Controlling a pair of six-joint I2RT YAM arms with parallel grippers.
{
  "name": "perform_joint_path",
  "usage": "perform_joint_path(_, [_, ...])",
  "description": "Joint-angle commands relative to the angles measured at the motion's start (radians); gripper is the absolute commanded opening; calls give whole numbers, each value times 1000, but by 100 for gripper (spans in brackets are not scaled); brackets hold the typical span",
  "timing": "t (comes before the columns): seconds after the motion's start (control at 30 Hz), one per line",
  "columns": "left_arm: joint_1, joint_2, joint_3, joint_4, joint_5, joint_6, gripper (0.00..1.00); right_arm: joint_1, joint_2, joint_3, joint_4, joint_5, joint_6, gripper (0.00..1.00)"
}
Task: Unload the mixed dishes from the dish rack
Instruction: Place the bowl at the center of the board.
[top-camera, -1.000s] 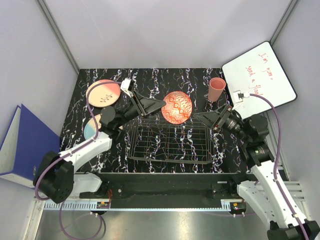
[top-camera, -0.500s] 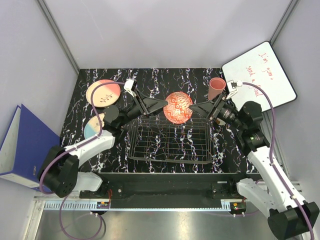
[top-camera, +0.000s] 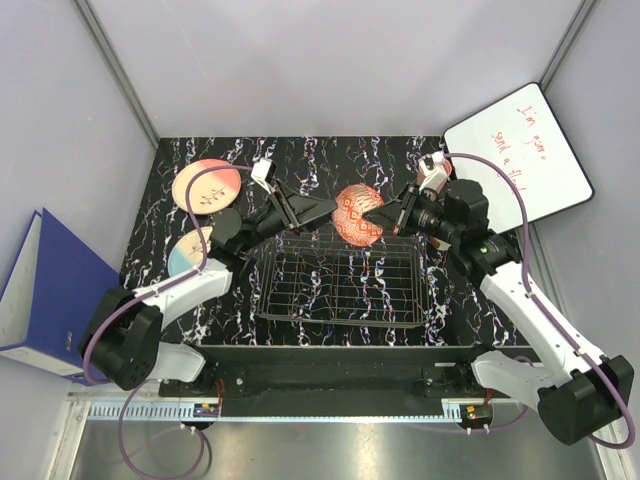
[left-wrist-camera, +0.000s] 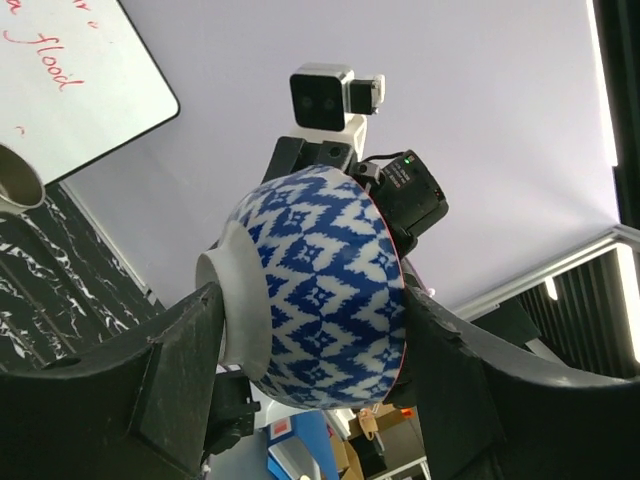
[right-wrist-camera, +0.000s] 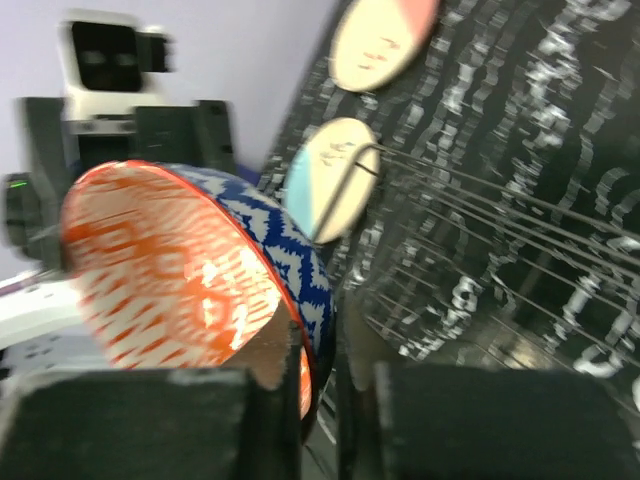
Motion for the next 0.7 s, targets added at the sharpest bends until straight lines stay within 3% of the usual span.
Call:
perform_joint_path(0.0, [-3, -8, 28, 139, 16, -3, 0, 13, 0, 57, -62, 43, 16, 0])
perform_joint_path(0.07, [-2, -8, 33, 135, 22, 0, 0, 13, -7, 72, -96, 64, 7, 0])
perform_joint_path(0.1, [2, -16, 36, 132, 27, 12, 8, 14, -12, 92, -111, 78, 0, 0])
perform_joint_path(0.13, [6, -24, 42, 116, 34, 22, 24, 14, -18, 109, -127, 103, -9, 0])
perform_joint_path(0.17, [23, -37, 48, 92, 34, 37, 48, 13, -18, 133, -177, 121, -19, 0])
perform_joint_path(0.2, [35, -56, 56, 40, 30, 80, 78, 14, -18, 188, -203, 140, -35, 0])
perform_joint_path(0.27, [79, -155, 65, -199, -28, 155, 99, 13, 6, 253, -278, 178, -55, 0])
perform_joint_path(0.3, [93, -197, 91, -302, -60, 254, 99, 14, 23, 329, -308, 195, -70, 0])
perform_joint_path(0.33, [104, -269, 108, -529, -150, 305, 99, 11, 66, 369, -337, 228, -78, 0])
perform_joint_path(0.43, [121, -381, 143, -823, -339, 437, 99, 14, 185, 535, -433, 290, -92, 0])
perform_joint_path(0.67, [129, -499, 122, -1045, -435, 497, 99, 5, 581, 948, -631, 453, -104, 0])
